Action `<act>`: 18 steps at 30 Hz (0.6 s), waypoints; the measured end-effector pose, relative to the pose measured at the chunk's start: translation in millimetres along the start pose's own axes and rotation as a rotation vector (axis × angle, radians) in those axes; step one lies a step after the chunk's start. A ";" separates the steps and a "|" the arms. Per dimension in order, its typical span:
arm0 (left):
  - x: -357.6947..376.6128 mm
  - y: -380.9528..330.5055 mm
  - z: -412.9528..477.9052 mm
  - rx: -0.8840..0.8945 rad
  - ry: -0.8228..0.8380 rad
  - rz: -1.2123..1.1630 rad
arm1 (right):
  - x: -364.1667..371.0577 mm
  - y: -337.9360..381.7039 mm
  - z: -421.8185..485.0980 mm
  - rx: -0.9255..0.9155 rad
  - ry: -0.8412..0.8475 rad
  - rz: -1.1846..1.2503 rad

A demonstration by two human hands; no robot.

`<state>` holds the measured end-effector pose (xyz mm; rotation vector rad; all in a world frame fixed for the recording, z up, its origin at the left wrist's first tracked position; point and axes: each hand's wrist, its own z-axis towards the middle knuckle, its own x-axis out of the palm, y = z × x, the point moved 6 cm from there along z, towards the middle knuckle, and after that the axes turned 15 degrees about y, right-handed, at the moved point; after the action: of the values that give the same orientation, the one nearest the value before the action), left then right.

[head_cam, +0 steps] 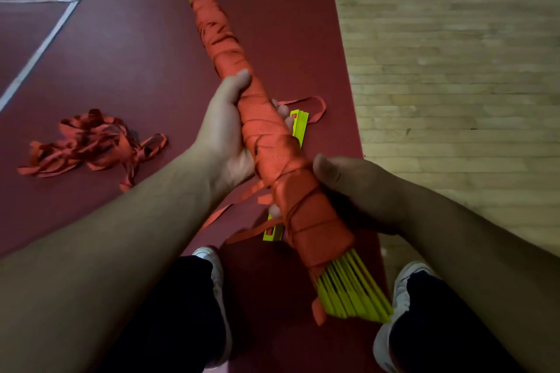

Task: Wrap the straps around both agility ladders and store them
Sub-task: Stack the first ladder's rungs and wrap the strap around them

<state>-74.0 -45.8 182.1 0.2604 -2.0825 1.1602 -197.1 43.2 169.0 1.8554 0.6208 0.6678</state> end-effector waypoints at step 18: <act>-8.2 -2.7 3.1 -0.076 0.011 0.120 | -16.6 6.6 -3.9 -0.070 -0.041 -0.036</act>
<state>-68.3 -51.2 177.3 0.0934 -2.1522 1.1466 -210.9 32.2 173.7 1.7842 0.5955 0.6188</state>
